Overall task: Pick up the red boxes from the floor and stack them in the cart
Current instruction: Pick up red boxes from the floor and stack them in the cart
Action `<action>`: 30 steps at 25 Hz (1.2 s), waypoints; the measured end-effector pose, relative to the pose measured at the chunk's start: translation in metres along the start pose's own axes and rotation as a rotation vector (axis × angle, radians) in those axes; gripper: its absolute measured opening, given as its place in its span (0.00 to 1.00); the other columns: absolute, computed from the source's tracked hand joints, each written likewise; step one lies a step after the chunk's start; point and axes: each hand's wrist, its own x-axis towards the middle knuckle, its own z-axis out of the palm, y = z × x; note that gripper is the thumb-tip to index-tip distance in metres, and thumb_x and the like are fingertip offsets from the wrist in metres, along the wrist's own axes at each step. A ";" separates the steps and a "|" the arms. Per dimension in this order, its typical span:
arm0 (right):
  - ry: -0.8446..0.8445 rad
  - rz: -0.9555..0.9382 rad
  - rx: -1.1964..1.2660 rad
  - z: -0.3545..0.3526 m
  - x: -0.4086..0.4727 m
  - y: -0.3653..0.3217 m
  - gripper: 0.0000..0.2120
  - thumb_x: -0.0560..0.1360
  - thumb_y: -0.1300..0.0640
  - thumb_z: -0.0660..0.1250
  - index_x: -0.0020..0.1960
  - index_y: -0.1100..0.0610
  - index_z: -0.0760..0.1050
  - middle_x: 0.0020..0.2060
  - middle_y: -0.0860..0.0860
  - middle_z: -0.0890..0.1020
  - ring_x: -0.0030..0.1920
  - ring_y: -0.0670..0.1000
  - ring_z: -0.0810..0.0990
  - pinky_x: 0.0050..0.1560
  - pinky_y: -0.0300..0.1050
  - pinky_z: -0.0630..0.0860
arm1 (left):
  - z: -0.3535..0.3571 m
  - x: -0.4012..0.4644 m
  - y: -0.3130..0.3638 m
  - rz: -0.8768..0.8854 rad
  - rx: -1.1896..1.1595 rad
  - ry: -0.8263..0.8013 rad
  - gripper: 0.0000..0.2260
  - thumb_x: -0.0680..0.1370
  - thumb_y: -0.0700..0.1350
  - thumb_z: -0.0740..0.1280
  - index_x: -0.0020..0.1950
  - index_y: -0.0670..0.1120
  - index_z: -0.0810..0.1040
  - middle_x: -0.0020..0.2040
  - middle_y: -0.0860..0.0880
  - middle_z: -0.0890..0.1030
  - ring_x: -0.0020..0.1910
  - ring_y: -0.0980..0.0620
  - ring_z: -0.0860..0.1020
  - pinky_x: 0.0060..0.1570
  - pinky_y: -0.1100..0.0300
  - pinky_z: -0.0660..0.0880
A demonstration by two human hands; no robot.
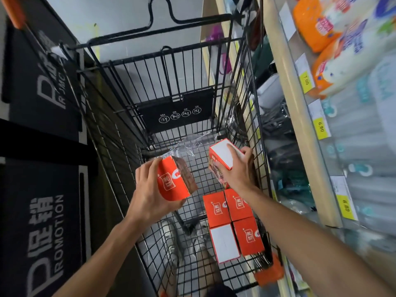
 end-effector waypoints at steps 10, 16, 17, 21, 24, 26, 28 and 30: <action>-0.109 0.069 -0.223 0.013 -0.026 0.012 0.44 0.72 0.42 0.75 0.81 0.44 0.56 0.69 0.58 0.62 0.60 0.55 0.70 0.41 0.42 0.74 | 0.014 0.005 -0.009 0.002 -0.003 -0.004 0.55 0.57 0.54 0.84 0.77 0.47 0.58 0.70 0.51 0.63 0.70 0.53 0.60 0.61 0.62 0.63; -0.148 0.125 -0.320 0.035 -0.033 0.025 0.45 0.75 0.37 0.69 0.82 0.42 0.47 0.78 0.60 0.55 0.70 0.62 0.68 0.50 0.51 0.81 | 0.021 0.009 -0.011 0.006 0.015 0.000 0.56 0.56 0.55 0.84 0.77 0.46 0.58 0.70 0.49 0.64 0.68 0.54 0.60 0.60 0.58 0.65; -0.141 0.145 -0.325 0.040 -0.032 0.027 0.44 0.76 0.37 0.69 0.82 0.42 0.46 0.78 0.61 0.55 0.71 0.63 0.67 0.54 0.54 0.80 | 0.023 0.010 -0.012 0.006 0.013 0.003 0.56 0.57 0.55 0.84 0.77 0.46 0.58 0.70 0.49 0.64 0.68 0.54 0.60 0.60 0.59 0.65; -0.105 0.226 -0.318 0.067 -0.033 0.037 0.42 0.77 0.37 0.67 0.82 0.43 0.48 0.79 0.61 0.57 0.75 0.63 0.62 0.68 0.58 0.71 | 0.033 0.010 -0.015 0.024 -0.004 0.005 0.56 0.57 0.55 0.84 0.78 0.47 0.57 0.69 0.50 0.63 0.68 0.56 0.59 0.60 0.62 0.63; -0.042 0.264 -0.288 0.081 -0.036 0.035 0.46 0.71 0.33 0.69 0.81 0.42 0.52 0.78 0.60 0.60 0.75 0.63 0.63 0.70 0.60 0.68 | 0.039 0.008 -0.020 0.051 0.000 0.004 0.56 0.57 0.56 0.84 0.77 0.46 0.57 0.69 0.51 0.63 0.67 0.56 0.59 0.59 0.63 0.62; -0.063 0.270 -0.244 0.079 -0.036 0.036 0.45 0.70 0.31 0.66 0.81 0.42 0.51 0.79 0.59 0.58 0.77 0.64 0.60 0.72 0.62 0.66 | 0.040 0.006 -0.021 0.040 0.019 0.002 0.56 0.57 0.56 0.84 0.77 0.45 0.57 0.69 0.50 0.63 0.67 0.56 0.59 0.59 0.60 0.64; -0.088 0.249 -0.172 0.072 -0.043 0.037 0.46 0.73 0.39 0.73 0.82 0.44 0.50 0.80 0.57 0.54 0.79 0.63 0.56 0.75 0.65 0.63 | 0.040 0.004 -0.020 0.021 0.034 0.001 0.56 0.57 0.56 0.84 0.77 0.46 0.58 0.70 0.50 0.63 0.67 0.56 0.58 0.59 0.57 0.66; -0.041 0.202 -0.068 0.060 -0.051 0.034 0.47 0.71 0.47 0.76 0.81 0.47 0.53 0.80 0.56 0.54 0.79 0.62 0.56 0.74 0.66 0.64 | 0.042 0.007 -0.018 -0.002 0.031 -0.016 0.55 0.57 0.57 0.83 0.77 0.47 0.58 0.70 0.51 0.62 0.68 0.57 0.57 0.60 0.57 0.67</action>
